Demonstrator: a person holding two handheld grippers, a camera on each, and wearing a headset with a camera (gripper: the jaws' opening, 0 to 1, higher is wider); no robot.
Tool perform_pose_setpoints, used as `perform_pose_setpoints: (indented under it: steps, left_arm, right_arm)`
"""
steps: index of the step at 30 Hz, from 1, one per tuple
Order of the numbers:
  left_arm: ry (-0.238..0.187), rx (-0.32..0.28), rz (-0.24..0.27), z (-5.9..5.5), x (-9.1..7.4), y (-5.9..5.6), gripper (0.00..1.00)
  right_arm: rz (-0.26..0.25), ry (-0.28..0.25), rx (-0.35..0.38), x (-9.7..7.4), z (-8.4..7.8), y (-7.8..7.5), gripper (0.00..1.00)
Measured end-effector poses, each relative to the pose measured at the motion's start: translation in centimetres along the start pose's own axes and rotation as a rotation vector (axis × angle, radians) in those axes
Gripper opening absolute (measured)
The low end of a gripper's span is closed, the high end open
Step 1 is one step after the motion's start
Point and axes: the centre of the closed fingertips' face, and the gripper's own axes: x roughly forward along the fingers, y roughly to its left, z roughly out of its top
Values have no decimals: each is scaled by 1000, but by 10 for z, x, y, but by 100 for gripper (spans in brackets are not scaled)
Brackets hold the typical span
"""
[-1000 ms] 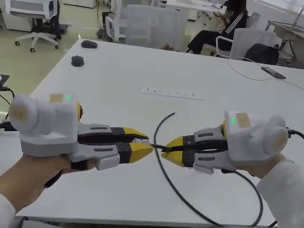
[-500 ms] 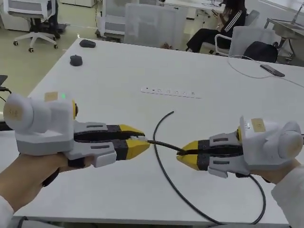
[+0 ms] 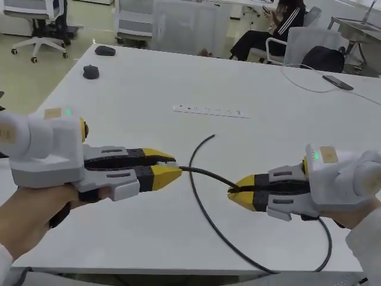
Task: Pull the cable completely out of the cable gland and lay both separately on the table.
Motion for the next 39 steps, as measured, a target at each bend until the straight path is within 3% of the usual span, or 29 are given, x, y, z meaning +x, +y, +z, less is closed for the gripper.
perform_pose_setpoints:
  steps: [8,14,17,23,25,26,28,34,39]
  left_arm:
    - [13,-7,-1,-3,1,0,16]
    - [32,-3,-12,-6,2,-2,16]
    - [28,-5,-18,-5,3,-3,16]
    - [24,-5,-20,-4,2,-3,16]
    - [23,-2,-23,-4,3,-3,16]
    - [25,-1,-24,-4,3,-3,16]
    - [30,0,-23,-5,3,-3,16]
    - [25,-2,-20,-4,2,-2,16]
    - [22,-6,-14,-4,2,-1,16]
  right_arm:
    - [9,11,28,6,-2,0,3]
    - [13,-33,28,20,16,0,10]
    - [68,-46,2,38,25,13,9]
    - [116,-47,-8,62,30,24,14]
    - [180,-10,-24,70,23,35,12]
    - [195,24,-44,75,17,39,12]
    - [200,26,-53,81,17,42,11]
    - [257,-11,-38,89,26,57,0]
    - [268,30,-33,91,14,56,4]
